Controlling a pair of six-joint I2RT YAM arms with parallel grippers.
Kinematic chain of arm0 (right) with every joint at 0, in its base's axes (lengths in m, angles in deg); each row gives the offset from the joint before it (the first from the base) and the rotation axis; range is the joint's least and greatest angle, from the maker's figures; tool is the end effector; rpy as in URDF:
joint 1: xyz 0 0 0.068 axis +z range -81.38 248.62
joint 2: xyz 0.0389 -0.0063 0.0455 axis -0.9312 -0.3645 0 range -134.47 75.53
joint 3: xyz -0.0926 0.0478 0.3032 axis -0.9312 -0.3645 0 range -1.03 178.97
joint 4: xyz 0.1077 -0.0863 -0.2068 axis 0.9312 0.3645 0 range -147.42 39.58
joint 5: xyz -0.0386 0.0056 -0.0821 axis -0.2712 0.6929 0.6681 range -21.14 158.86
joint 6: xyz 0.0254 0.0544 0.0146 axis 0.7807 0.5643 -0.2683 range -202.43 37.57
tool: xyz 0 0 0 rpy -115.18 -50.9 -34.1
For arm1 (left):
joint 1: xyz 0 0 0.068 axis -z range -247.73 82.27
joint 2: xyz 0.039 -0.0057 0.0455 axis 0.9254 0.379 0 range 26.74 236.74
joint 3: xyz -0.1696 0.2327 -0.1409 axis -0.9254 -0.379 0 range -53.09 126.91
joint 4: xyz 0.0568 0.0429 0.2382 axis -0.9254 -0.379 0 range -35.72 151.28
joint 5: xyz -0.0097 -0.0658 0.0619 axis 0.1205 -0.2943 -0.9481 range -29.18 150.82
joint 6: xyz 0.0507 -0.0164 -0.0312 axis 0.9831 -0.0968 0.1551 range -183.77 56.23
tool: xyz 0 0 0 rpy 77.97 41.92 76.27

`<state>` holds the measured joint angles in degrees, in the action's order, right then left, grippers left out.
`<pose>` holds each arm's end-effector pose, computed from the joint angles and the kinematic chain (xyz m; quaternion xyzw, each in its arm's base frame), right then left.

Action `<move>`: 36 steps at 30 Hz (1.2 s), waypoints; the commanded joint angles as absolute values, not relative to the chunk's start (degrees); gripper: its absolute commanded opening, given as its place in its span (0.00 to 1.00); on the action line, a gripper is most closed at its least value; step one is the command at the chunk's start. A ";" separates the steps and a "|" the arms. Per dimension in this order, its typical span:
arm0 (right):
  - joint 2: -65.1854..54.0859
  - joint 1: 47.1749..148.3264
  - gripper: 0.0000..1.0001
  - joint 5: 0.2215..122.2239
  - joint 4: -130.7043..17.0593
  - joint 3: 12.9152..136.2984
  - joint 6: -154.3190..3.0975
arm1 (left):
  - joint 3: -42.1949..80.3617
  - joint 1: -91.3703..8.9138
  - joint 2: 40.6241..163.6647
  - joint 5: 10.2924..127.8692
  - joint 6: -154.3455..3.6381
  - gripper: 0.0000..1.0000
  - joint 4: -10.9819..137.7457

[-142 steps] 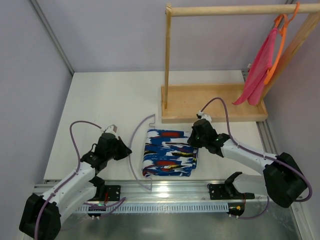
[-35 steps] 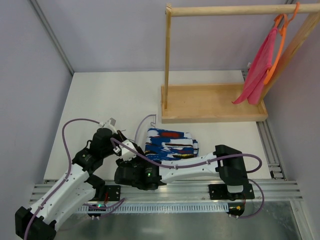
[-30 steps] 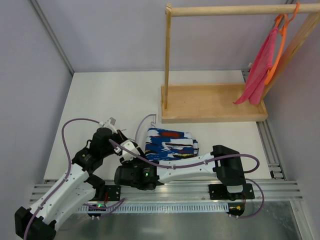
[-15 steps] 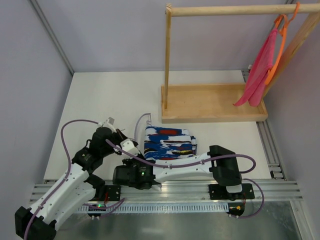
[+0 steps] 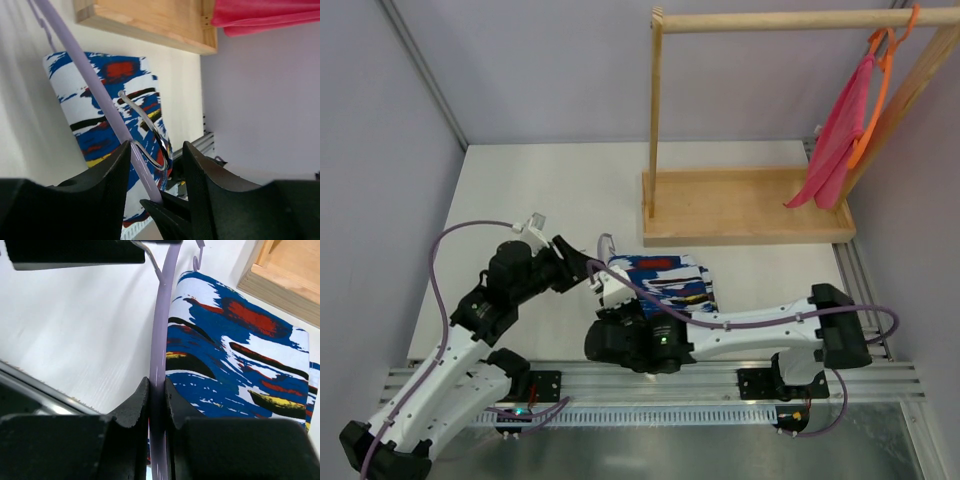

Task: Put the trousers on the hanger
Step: Pass the hanger from the left arm to the right

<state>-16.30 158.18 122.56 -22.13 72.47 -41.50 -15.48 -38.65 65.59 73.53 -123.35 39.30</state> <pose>0.0400 0.3283 0.3289 -0.2206 0.8305 0.0732 0.5062 0.0985 -0.0664 0.3177 -0.1595 0.8166 -0.4483 0.3267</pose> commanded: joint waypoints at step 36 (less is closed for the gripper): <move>28.85 156.78 0.04 128.45 -47.65 53.29 -54.38 | 13.37 -38.55 73.15 62.31 -105.70 0.68 26.64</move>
